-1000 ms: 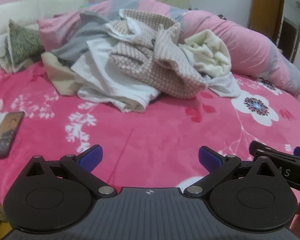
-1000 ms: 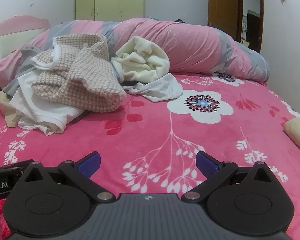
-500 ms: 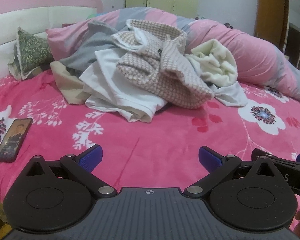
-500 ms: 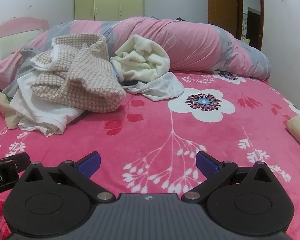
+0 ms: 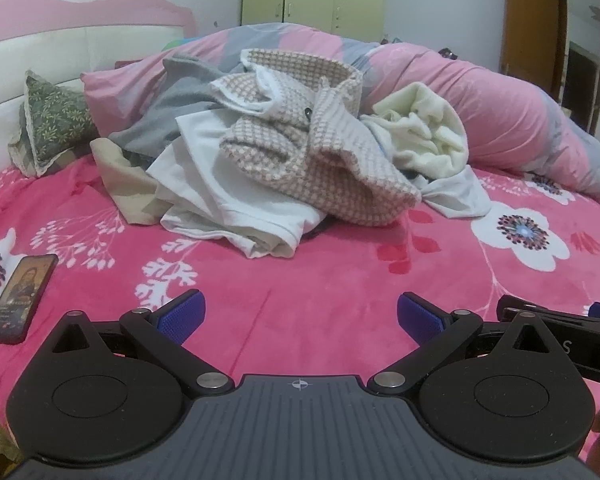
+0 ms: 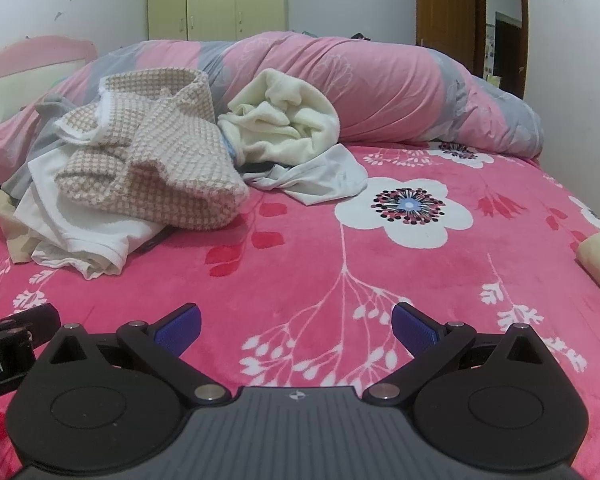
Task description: Fold clothes
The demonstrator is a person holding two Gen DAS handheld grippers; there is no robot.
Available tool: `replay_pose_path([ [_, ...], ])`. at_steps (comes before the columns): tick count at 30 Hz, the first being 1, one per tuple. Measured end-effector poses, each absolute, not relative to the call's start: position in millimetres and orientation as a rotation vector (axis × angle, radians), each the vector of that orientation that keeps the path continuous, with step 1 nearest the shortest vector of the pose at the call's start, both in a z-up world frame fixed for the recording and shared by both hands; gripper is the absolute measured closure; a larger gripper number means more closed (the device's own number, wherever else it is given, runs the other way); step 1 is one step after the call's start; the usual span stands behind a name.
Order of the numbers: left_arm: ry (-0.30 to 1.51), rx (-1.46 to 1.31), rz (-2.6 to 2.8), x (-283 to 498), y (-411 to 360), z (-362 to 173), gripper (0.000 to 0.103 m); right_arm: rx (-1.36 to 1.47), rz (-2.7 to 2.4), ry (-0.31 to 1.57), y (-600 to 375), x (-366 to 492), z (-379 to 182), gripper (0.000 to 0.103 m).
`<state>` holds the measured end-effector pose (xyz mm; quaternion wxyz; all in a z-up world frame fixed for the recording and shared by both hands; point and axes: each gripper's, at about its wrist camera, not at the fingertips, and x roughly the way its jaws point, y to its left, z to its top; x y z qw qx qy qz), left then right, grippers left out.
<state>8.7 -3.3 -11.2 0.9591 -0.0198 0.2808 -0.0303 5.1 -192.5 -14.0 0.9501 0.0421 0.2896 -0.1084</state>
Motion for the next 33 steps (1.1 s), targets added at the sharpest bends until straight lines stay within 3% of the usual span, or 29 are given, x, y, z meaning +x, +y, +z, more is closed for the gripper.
replay_pose_path([
  [33,0.471,0.003,-0.067,85,-2,-18,0.000,-0.024,-0.129,0.524,-189,87,-18,0.000],
])
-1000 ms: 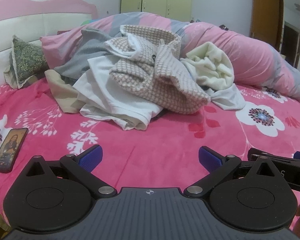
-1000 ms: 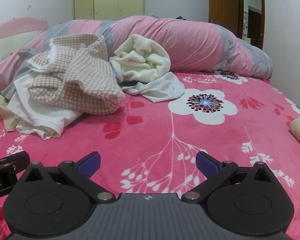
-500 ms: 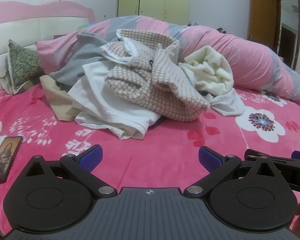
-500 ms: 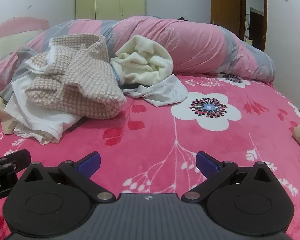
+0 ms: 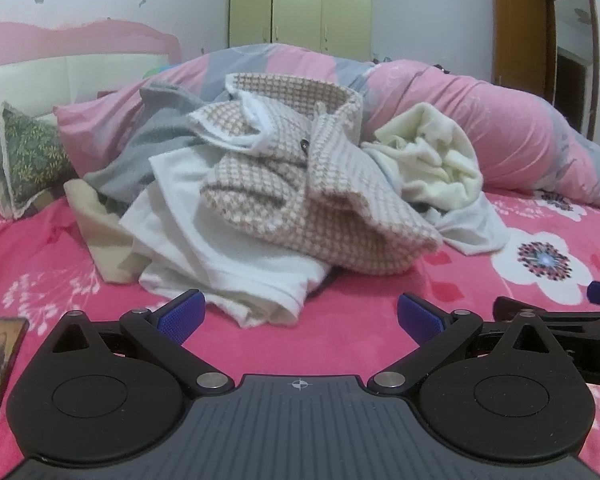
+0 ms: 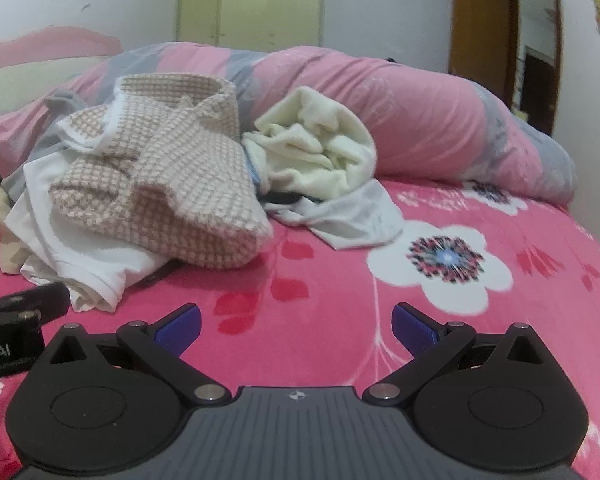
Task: Fold clothes
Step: 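Grasp the checked cardigan edge with the left tool while the right tool grasps another edge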
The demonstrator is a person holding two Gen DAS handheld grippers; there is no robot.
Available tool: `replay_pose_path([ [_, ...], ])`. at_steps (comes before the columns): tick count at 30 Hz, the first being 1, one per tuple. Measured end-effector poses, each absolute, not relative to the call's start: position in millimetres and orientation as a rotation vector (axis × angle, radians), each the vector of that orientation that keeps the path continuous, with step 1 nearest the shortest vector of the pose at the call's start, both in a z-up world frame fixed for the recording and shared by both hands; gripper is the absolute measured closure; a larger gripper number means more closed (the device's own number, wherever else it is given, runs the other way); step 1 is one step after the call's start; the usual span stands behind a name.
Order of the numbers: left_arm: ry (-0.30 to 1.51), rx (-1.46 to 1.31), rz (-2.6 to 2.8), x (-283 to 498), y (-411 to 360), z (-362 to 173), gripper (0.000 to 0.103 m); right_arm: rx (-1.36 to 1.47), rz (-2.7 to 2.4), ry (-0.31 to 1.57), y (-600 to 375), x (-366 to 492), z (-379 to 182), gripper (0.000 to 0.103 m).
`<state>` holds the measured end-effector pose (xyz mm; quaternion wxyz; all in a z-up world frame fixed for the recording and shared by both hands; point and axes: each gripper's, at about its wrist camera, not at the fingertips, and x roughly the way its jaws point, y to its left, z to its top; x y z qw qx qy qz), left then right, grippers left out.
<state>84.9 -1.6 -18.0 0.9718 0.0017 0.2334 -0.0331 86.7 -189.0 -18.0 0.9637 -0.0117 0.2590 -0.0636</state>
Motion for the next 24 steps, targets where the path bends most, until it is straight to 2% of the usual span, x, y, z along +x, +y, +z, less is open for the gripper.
replay_pose_path([
  [7,0.391,0.009,-0.050,126,13,-18,0.000,-0.137,0.025,0.374,-184,127,-5,0.000],
  [10,0.318,0.001,-0.044,147,20,-9,0.000,-0.154,0.092,0.288,-178,160,11,0.000],
  [14,0.223,0.025,-0.007,179,26,3,0.003,-0.144,0.165,0.270,-163,227,28,0.000],
  [16,0.206,0.050,-0.018,200,27,6,0.012,-0.121,0.181,0.305,-155,265,32,0.002],
  [18,0.215,0.098,-0.025,220,25,8,0.039,-0.089,0.193,0.348,-149,302,35,0.006],
  [19,0.222,0.124,-0.025,231,24,8,0.044,-0.072,0.198,0.371,-146,321,36,0.011],
  [21,0.225,0.151,-0.006,249,22,9,0.047,-0.012,0.220,0.421,-146,349,35,0.016],
  [24,0.246,0.194,-0.009,274,18,5,0.046,0.077,0.255,0.496,-147,388,32,0.016],
])
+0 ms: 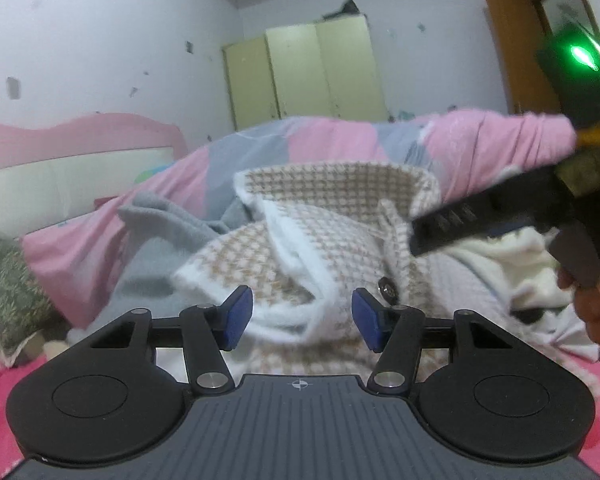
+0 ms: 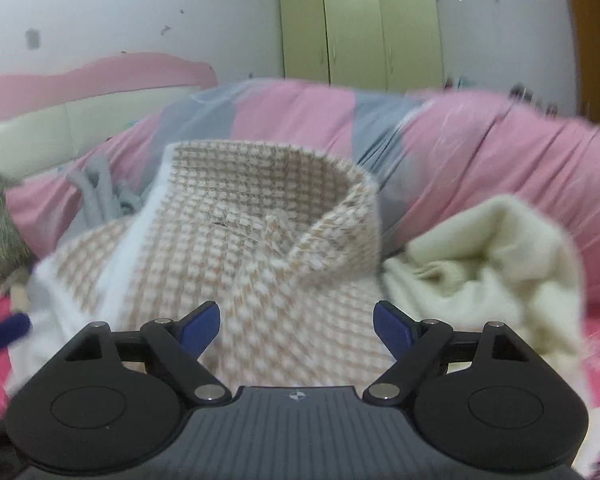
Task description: Fold clothes
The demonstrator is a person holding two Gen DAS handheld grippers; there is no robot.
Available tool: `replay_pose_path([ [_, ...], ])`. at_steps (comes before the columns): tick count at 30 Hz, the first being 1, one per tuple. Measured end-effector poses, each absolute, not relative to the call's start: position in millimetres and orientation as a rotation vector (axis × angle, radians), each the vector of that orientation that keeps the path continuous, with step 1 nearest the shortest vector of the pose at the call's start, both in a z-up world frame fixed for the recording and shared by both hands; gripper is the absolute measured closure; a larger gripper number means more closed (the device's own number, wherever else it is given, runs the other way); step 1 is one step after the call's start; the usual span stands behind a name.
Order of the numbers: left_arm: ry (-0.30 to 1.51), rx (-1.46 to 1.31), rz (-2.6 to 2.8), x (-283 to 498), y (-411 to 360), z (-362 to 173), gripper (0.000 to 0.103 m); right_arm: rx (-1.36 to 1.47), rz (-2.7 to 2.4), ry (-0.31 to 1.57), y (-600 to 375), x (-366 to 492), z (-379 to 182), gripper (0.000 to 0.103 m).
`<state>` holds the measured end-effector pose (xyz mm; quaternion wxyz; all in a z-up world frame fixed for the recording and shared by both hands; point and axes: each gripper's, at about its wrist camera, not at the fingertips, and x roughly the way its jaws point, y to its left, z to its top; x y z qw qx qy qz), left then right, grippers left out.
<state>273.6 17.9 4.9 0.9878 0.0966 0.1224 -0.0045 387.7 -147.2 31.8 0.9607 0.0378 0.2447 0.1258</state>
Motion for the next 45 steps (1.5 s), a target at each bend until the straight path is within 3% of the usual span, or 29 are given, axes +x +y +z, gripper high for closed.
replay_pose_path([
  [4,0.290,0.269,0.000,300,7,-12,0.050,0.101,0.281,0.610,-143,428,17,0.018],
  [5,0.284,0.275,0.013,303,6,-14,0.057,0.110,0.288,0.627,-142,432,13,0.024],
  [6,0.275,0.260,0.011,302,6,-15,0.072,0.107,0.288,0.628,-142,431,13,0.043],
  [7,0.267,0.245,0.010,302,5,-15,0.076,0.097,0.283,0.620,-141,426,15,0.062],
  [8,0.261,0.225,0.013,300,6,-13,0.083,0.088,0.279,0.611,-141,421,17,0.072],
  [10,0.250,0.179,0.014,295,7,-8,0.088,0.024,0.225,0.561,-141,406,25,0.077],
  [12,0.236,0.135,0.010,287,7,-2,0.095,0.009,0.184,0.513,-152,387,32,0.078],
  [18,0.165,0.098,-0.047,233,3,15,0.097,0.138,0.154,0.417,-217,315,50,0.080],
  [30,-0.018,0.043,-0.173,56,32,63,0.098,0.234,0.298,0.227,-303,68,125,0.080],
  [34,0.076,-0.029,-0.223,20,44,58,0.098,0.282,0.302,0.288,-327,17,125,0.080],
  [41,0.300,-0.044,-0.267,33,42,-1,0.097,0.433,0.105,0.482,-387,-12,38,0.080],
  [45,0.403,-0.056,-0.340,52,41,-26,0.090,0.559,-0.056,0.606,-434,-6,-28,0.079],
])
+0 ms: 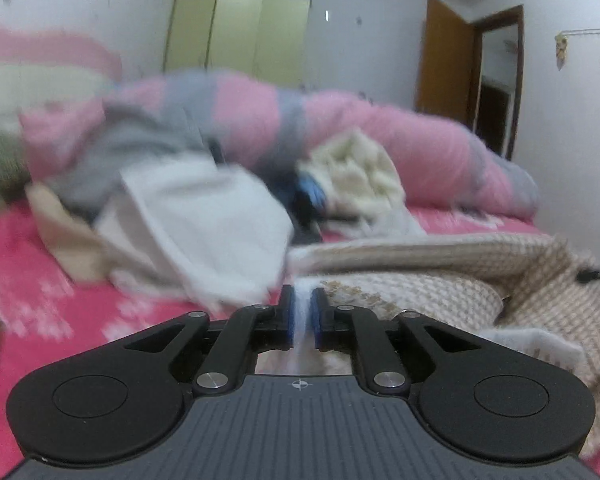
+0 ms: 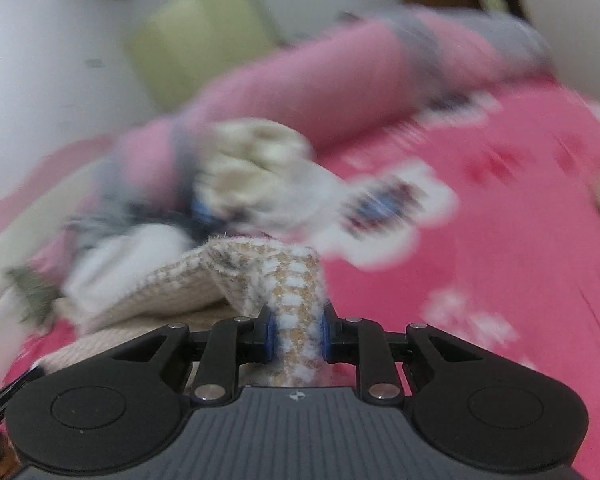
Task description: Fold clothes
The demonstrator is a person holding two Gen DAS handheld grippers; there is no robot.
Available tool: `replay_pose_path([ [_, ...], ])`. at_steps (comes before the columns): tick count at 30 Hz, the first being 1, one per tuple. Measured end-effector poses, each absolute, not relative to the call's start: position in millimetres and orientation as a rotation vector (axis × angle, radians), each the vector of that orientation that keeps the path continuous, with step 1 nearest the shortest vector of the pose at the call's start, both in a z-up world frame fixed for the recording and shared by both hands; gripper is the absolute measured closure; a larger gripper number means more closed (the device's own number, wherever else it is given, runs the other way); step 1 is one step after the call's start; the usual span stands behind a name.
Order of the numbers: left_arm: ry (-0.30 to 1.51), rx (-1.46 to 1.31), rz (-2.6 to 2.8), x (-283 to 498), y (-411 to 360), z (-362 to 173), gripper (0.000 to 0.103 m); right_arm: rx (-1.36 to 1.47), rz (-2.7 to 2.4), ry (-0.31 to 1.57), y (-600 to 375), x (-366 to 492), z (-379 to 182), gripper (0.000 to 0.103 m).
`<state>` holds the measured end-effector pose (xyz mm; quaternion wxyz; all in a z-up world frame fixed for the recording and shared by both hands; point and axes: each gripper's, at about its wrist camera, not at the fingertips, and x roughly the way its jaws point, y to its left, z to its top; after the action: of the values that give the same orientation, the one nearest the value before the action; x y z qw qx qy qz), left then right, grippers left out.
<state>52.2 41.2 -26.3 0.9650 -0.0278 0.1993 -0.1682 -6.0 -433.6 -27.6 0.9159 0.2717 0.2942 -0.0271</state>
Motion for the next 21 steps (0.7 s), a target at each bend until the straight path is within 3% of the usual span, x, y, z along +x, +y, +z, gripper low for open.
replay_pose_path([
  [2,0.428,-0.058,-0.349,55,37,-33,0.086,0.614,-0.110,0.681,-453,-6,-57,0.074],
  [4,0.413,-0.051,-0.348,48,35,-30,0.068,0.671,-0.137,0.701,-463,-24,-74,0.059],
  [6,0.389,-0.055,-0.360,38,35,-28,0.043,0.720,-0.147,0.697,-470,-43,-80,0.049],
  [8,0.377,-0.047,-0.378,20,32,-26,0.034,0.717,-0.171,0.660,-472,-57,-79,0.046],
  [12,0.409,-0.028,-0.415,-9,27,-31,0.031,0.557,-0.184,0.556,-455,-84,-49,0.044],
  [21,0.497,0.051,-0.425,-25,4,-64,0.031,-0.044,0.198,0.466,-310,-70,1,0.016],
])
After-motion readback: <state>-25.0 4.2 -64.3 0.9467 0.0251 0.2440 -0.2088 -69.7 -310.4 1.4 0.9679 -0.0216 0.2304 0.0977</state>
